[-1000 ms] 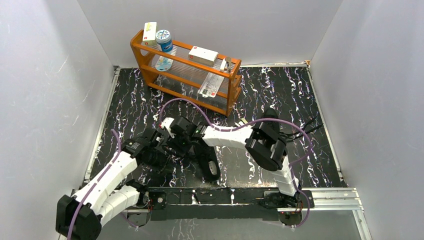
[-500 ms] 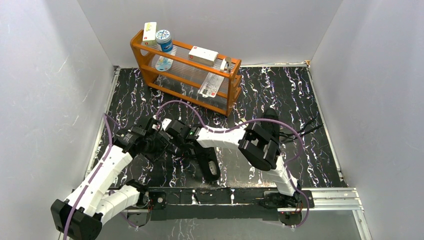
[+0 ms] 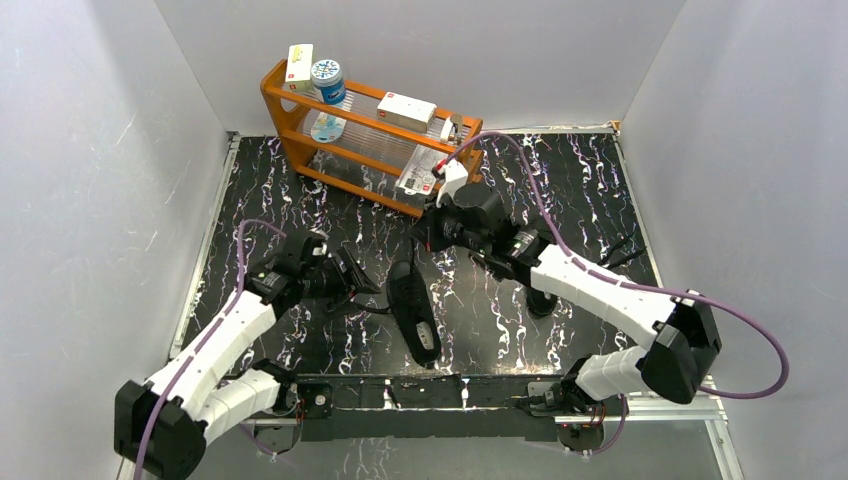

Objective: Tie the shoes
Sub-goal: Cross the shoelace with the shoelace.

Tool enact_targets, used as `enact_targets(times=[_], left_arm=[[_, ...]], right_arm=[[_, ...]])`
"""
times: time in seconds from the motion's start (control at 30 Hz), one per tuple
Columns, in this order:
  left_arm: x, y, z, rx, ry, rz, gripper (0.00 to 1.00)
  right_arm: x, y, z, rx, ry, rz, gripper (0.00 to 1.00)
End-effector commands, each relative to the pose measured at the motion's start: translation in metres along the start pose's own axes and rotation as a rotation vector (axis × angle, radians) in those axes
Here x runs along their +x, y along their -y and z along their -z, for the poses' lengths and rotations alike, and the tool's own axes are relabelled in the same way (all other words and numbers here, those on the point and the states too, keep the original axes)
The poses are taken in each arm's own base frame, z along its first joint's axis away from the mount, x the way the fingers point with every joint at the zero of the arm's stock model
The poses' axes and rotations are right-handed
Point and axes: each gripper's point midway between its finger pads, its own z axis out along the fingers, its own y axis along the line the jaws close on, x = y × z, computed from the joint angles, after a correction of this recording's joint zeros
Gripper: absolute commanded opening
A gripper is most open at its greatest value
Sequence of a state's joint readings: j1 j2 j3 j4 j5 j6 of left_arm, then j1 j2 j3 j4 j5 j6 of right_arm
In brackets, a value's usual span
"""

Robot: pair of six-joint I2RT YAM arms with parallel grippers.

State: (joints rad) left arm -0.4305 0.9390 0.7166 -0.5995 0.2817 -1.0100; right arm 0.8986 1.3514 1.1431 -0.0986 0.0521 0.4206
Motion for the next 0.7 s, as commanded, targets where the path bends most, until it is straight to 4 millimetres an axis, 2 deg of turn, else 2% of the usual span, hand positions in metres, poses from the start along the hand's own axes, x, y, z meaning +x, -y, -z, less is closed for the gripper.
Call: enact_targets(times=[0.0,0.13,0.27,0.37,0.53,0.6,0.67], left_arm=[[-0.003,0.041,-0.01,0.21,-0.052,-0.218,0.62],[-0.01,0.056,-0.027,0.311,-0.047,-0.358,0.6],[-0.006,0.063,-0.045,0.381,-0.076,-0.484,0.59],[-0.001,0.074,-0.047,0.474,-0.08,-0.531,0.6],[0.017,0.086,-0.044,0.626,-0.162,-0.498,0.62],[0.024,0.084,-0.047,0.638,-0.213,-0.464,0.58],[0.027,0.08,-0.048,0.642,-0.215,-0.452,0.58]], right_arm=[[0.035,-0.002,-0.013,-0.07,-0.094,-0.141,0.0],[0.037,0.008,-0.008,-0.031,-0.132,-0.147,0.0],[0.031,0.018,-0.001,-0.002,-0.127,-0.172,0.0],[0.029,0.015,0.001,-0.023,-0.149,-0.192,0.0],[0.026,0.005,0.004,-0.098,-0.191,-0.166,0.0],[0.02,0.0,0.011,-0.181,-0.189,-0.126,0.0],[0.017,0.005,0.018,-0.209,-0.185,-0.074,0.0]])
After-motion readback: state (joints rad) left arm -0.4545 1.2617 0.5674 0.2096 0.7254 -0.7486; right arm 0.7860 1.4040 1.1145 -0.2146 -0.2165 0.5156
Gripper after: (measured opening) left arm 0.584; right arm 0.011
